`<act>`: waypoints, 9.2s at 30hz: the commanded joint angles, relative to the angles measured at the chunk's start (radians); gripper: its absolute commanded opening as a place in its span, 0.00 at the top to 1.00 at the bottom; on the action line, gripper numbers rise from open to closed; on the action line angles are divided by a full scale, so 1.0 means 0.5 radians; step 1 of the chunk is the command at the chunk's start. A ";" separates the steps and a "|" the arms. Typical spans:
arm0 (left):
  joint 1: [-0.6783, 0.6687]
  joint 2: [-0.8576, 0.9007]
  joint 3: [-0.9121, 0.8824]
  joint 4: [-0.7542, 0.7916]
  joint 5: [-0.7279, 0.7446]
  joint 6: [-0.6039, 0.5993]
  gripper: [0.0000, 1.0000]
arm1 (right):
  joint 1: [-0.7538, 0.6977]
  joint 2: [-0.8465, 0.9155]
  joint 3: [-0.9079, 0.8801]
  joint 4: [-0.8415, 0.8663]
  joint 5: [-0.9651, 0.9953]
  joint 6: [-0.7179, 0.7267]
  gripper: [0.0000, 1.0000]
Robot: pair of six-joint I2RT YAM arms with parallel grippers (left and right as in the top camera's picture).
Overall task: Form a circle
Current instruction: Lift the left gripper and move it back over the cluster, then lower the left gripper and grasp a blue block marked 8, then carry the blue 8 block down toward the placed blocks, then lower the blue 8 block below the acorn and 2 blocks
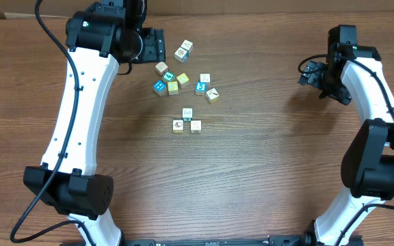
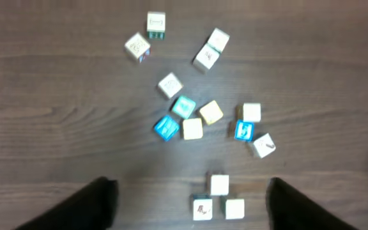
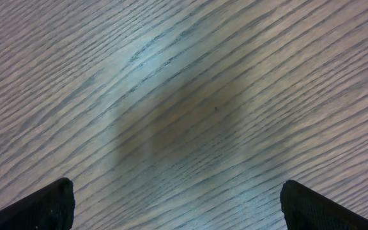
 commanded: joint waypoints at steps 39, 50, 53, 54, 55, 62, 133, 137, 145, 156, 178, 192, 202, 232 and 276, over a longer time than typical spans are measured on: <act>0.004 0.912 -0.037 0.137 -0.142 0.555 0.41 | -0.002 -0.050 0.043 0.003 0.022 -0.002 0.00; 0.011 0.912 -0.193 0.263 -0.194 0.577 0.45 | -0.002 -0.050 0.043 0.003 0.022 -0.002 0.00; 0.011 0.912 -0.259 0.327 -0.193 0.595 0.45 | -0.002 -0.050 0.043 0.003 0.022 -0.002 0.00; 0.011 0.912 -0.281 0.348 -0.193 0.606 0.45 | -0.002 -0.050 0.043 0.003 0.022 -0.002 0.00; 0.011 0.912 -0.297 0.366 -0.193 0.606 0.45 | -0.002 -0.050 0.043 0.003 0.022 -0.002 0.00; 0.011 0.912 -0.352 0.468 -0.192 0.604 0.52 | -0.002 -0.050 0.043 0.003 0.022 -0.002 0.00; -0.029 -0.380 -0.359 -0.413 -0.162 -0.088 0.96 | -0.002 -0.050 0.043 0.003 0.022 -0.002 0.00; -0.037 -0.383 -0.364 -0.532 -0.163 -0.166 0.95 | -0.002 -0.050 0.043 0.003 0.022 -0.002 0.00; -0.064 -0.420 -0.364 -0.746 -0.163 -0.278 0.96 | -0.002 -0.050 0.043 0.003 0.022 -0.002 0.00; -0.455 -0.462 -0.414 -0.866 -0.532 -0.648 0.95 | -0.002 -0.050 0.043 0.003 0.022 -0.002 0.00; -0.676 -0.946 -1.503 -0.206 -0.481 -1.133 0.96 | -0.002 -0.050 0.043 0.003 0.022 -0.002 0.00; -0.676 -0.943 -1.760 0.119 -0.402 -1.134 0.96 | -0.002 -0.050 0.043 0.003 0.022 -0.002 0.00; -0.678 -0.943 -1.902 0.195 -0.394 -1.135 0.96 | -0.002 -0.050 0.043 0.003 0.022 -0.002 0.00; -0.855 -0.368 -2.197 1.088 -0.205 -0.915 0.95 | -0.002 -0.050 0.043 0.003 0.022 -0.002 0.00; -0.844 -0.288 -2.197 1.254 -0.390 -0.787 0.75 | -0.002 -0.050 0.043 0.003 0.022 -0.002 0.00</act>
